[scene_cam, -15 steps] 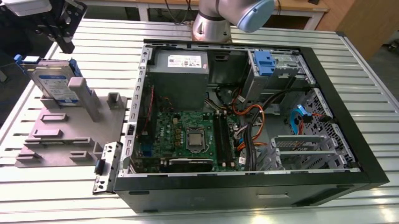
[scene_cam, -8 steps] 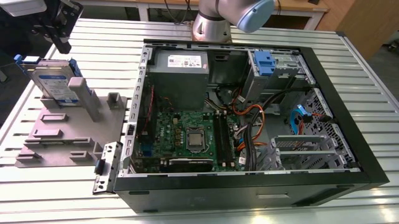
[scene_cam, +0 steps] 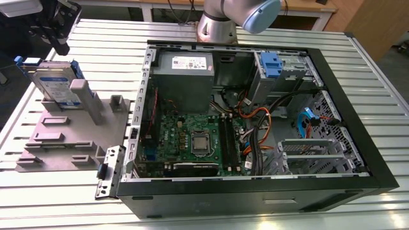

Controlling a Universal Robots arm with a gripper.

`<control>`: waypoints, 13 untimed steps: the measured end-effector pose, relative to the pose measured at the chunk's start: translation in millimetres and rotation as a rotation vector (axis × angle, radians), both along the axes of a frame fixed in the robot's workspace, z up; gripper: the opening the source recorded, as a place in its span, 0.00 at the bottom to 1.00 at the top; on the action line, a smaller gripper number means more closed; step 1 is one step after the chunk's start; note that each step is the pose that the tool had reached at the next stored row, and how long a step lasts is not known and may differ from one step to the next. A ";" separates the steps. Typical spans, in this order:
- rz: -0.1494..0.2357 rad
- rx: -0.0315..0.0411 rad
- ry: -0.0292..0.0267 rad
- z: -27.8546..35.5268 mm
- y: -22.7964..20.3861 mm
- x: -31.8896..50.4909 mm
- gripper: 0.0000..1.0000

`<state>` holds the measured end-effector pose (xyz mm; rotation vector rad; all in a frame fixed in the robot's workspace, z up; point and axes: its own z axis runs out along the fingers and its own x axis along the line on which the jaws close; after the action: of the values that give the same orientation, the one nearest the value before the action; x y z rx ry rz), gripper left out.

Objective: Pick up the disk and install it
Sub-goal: 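Reach for the disk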

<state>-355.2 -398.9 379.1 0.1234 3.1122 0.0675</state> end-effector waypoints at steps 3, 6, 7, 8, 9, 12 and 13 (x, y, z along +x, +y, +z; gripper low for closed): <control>0.000 0.0000 -0.0001 -0.3 0.0 -2.2 0.11; 0.000 0.0000 0.0000 -0.4 0.0 -3.5 0.11; 0.000 0.0000 0.0000 -0.4 0.0 -3.9 0.11; 0.000 0.0000 -0.0001 -0.5 0.0 -4.5 0.11; 0.000 0.0000 0.0000 -0.6 0.0 -5.1 0.11; 0.000 0.0000 -0.0001 -1.5 0.0 -7.6 0.11; 0.000 0.0000 0.0000 -2.0 0.1 -8.9 0.11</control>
<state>-364.1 -398.8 377.1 0.1234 3.1122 0.0675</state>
